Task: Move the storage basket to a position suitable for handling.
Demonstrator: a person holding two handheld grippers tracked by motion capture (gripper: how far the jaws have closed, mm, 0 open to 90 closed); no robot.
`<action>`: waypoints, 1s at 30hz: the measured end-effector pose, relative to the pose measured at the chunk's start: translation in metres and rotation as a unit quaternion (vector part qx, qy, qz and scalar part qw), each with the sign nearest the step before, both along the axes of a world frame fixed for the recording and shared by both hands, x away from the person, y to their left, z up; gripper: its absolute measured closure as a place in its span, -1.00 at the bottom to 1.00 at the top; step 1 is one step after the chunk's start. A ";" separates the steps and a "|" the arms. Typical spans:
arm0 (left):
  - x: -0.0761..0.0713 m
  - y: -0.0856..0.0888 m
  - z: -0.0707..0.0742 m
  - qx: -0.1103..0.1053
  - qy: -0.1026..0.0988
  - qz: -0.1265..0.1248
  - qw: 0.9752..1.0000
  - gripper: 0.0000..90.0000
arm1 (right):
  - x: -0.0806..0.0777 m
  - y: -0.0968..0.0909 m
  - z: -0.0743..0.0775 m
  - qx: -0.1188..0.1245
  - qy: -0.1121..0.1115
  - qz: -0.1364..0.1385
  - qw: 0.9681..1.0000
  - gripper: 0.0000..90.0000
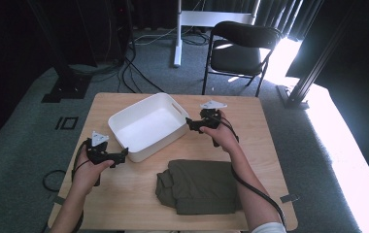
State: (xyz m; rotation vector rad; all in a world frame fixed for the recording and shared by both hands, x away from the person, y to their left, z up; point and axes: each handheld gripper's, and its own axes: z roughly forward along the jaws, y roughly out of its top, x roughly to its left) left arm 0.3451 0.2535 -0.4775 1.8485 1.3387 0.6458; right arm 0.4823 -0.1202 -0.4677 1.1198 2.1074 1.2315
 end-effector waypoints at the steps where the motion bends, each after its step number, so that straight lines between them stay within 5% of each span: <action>1: 0.002 0.000 0.002 -0.002 -0.001 0.001 1.000 -0.96 | 0.003 0.002 -0.001 -0.001 0.001 -0.002 1.000 -0.71; 9: 0.013 -0.002 0.007 -0.002 -0.005 0.005 1.000 -0.96 | 0.021 0.018 -0.006 -0.034 -0.006 -0.008 0.999 -0.63; 12: 0.018 -0.004 0.006 -0.006 -0.006 0.008 1.000 -0.96 | 0.026 0.025 -0.010 -0.050 -0.011 -0.014 0.999 -0.24; 14: 0.019 -0.005 0.005 -0.009 -0.013 0.017 1.000 -0.80 | 0.028 0.026 -0.010 -0.052 -0.003 -0.016 0.998 -0.09; 15: 0.021 -0.006 0.005 -0.008 -0.012 0.019 1.000 -0.79 | 0.030 0.026 -0.012 -0.054 0.000 -0.018 0.998 0.19; 20: 0.024 -0.010 -0.002 0.004 -0.009 0.021 1.000 -0.61 | 0.032 0.029 -0.015 -0.053 0.000 -0.019 0.998 0.29; 23: 0.025 -0.012 -0.006 0.004 0.001 0.016 1.000 -0.33 | 0.031 0.033 -0.015 -0.063 -0.003 -0.017 0.998 0.37; 30: 0.025 -0.017 -0.009 -0.023 0.009 0.051 0.998 -0.09 | 0.029 0.038 -0.014 -0.083 -0.009 -0.016 0.996 0.60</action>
